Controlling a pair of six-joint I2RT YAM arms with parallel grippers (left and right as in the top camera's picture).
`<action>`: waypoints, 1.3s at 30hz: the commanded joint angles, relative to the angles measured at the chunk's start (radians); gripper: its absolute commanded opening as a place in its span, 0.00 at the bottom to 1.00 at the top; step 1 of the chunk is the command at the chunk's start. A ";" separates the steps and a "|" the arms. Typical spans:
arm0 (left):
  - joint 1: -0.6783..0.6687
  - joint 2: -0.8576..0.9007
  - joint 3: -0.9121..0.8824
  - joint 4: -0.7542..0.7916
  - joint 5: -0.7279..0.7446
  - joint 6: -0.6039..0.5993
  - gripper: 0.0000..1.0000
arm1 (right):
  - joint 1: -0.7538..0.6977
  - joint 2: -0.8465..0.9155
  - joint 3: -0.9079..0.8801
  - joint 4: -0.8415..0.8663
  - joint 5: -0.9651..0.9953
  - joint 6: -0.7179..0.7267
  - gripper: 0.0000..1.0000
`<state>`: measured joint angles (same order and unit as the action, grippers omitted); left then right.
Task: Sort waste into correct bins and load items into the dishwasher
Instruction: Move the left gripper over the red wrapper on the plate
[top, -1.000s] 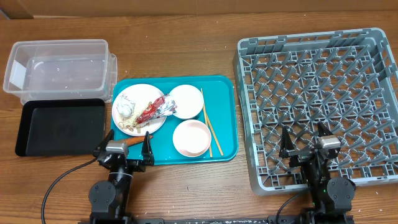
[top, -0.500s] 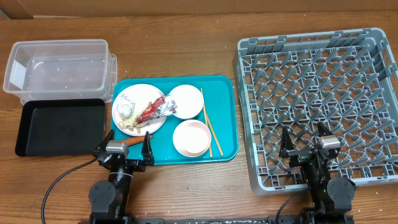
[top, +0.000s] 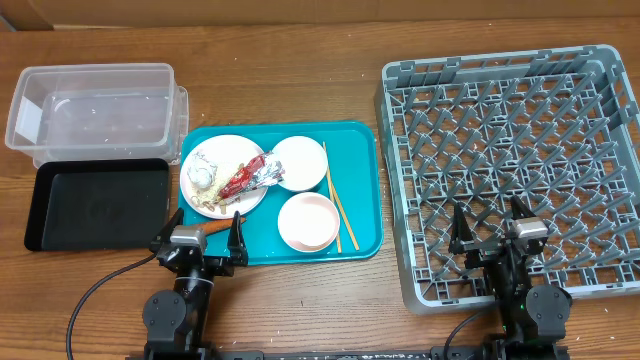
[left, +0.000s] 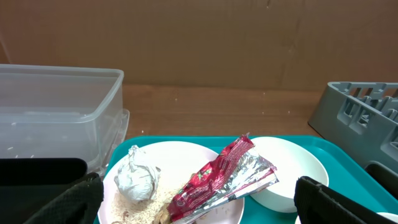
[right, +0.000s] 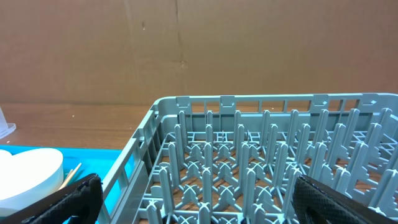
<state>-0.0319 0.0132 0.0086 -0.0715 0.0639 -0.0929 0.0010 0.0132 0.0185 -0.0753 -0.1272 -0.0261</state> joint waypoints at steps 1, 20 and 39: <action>0.006 -0.007 -0.003 -0.002 -0.004 0.026 1.00 | 0.005 -0.006 -0.010 0.005 -0.005 0.000 1.00; 0.006 -0.007 -0.003 0.000 -0.021 0.008 1.00 | 0.005 -0.006 -0.010 0.015 -0.020 0.000 1.00; 0.006 0.080 0.224 -0.228 -0.085 -0.148 1.00 | 0.004 0.385 0.405 -0.140 0.157 0.154 1.00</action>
<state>-0.0319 0.0399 0.1261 -0.2554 0.0189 -0.2375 0.0006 0.2691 0.3031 -0.2203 -0.0063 0.1234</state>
